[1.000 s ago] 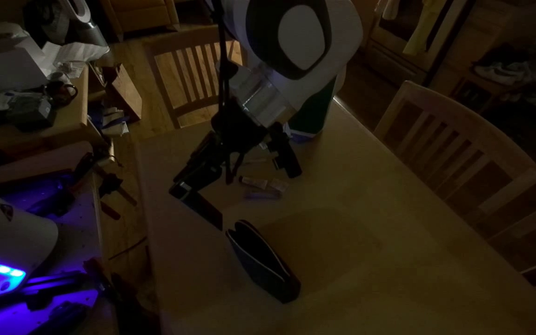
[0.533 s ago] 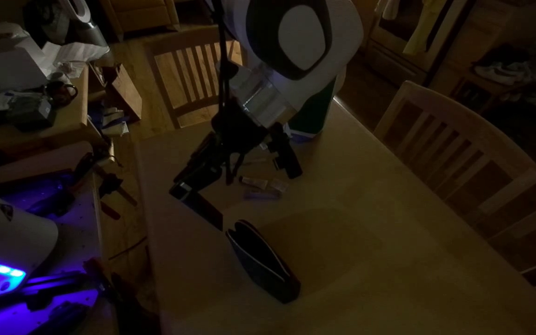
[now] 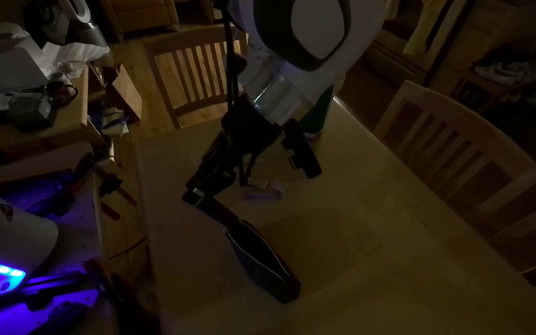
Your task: Put the tube in the bag
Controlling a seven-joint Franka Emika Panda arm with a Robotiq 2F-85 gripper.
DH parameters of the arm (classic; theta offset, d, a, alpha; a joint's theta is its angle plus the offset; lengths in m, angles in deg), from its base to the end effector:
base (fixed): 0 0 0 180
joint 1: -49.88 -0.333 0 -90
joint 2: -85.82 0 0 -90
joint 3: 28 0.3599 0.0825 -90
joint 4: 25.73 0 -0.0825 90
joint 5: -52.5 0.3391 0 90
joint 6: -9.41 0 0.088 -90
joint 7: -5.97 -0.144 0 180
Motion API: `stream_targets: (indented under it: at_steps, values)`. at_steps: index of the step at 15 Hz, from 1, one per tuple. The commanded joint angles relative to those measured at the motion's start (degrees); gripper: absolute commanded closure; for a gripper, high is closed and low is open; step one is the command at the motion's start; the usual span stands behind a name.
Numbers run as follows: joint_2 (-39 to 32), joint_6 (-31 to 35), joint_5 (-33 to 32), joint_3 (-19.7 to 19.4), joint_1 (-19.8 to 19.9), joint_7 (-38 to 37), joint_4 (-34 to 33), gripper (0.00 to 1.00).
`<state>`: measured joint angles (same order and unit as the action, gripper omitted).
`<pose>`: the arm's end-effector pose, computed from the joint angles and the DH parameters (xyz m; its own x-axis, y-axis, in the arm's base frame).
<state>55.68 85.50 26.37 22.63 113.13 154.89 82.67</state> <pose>0.4271 -0.2038 0.3216 -0.5546 0.5033 0.6627 0.3502 0.8636 -0.3628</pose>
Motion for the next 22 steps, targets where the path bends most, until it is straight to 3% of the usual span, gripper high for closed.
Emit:
stream_targets:
  at_steps: [1,4,6,11,17,22]
  values:
    - [-12.07,-2.17,-7.52,13.76,11.84,0.0,-2.83,0.92]
    - [-21.28,-7.14,-11.98,20.49,17.12,0.03,-2.57,0.92]
    - [-27.18,-12.71,-14.56,22.62,18.66,0.04,-4.03,0.92]
    - [-34.64,-23.33,-19.1,23.64,17.98,0.04,-7.5,0.92]
    - [-40.41,-22.13,-31.06,26.49,18.52,0.04,-6.21,0.92]
    - [-43.73,-24.09,-30.84,27.28,18.79,0.04,-6.7,0.92]
